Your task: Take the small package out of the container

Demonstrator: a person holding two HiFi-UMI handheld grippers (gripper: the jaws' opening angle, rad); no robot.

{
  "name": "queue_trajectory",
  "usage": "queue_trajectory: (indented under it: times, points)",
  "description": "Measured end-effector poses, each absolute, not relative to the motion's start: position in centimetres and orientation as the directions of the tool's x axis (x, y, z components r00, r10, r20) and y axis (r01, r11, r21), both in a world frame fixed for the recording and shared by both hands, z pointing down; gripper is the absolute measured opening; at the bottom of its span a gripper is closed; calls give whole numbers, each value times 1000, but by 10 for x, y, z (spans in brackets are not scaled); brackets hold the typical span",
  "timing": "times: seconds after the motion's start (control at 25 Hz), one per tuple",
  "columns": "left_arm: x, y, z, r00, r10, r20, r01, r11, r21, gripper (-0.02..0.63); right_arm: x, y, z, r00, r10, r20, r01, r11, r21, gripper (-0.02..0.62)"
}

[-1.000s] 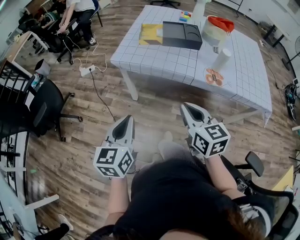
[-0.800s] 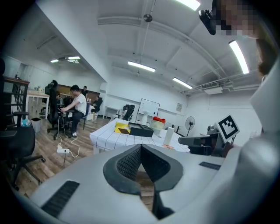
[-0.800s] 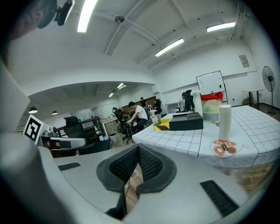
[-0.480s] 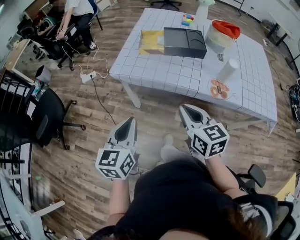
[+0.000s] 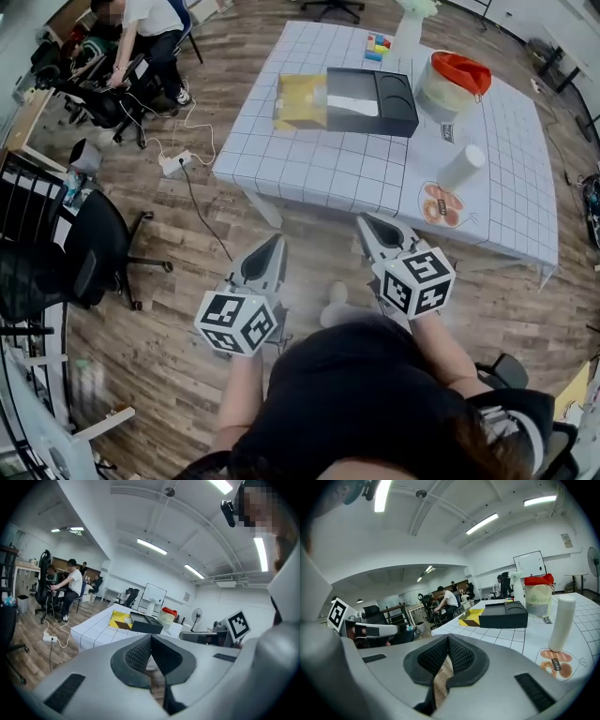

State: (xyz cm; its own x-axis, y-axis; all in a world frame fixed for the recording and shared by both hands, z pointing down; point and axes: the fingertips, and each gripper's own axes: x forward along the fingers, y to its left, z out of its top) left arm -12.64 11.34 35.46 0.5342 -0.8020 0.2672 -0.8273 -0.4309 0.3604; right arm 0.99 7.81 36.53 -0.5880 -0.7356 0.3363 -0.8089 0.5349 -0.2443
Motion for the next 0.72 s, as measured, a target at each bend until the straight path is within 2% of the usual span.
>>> queue_trajectory:
  times: [0.4,0.72]
  points:
    - [-99,55,366,516,-782,350,-854,-439,278,26,34,19,376,-590,-737,330,-807,519,-281,14]
    - [-78,12,371,538,-775,331,-841,-470,268,26,46,-13,386,-602,-722,341,-799,535,-276,14]
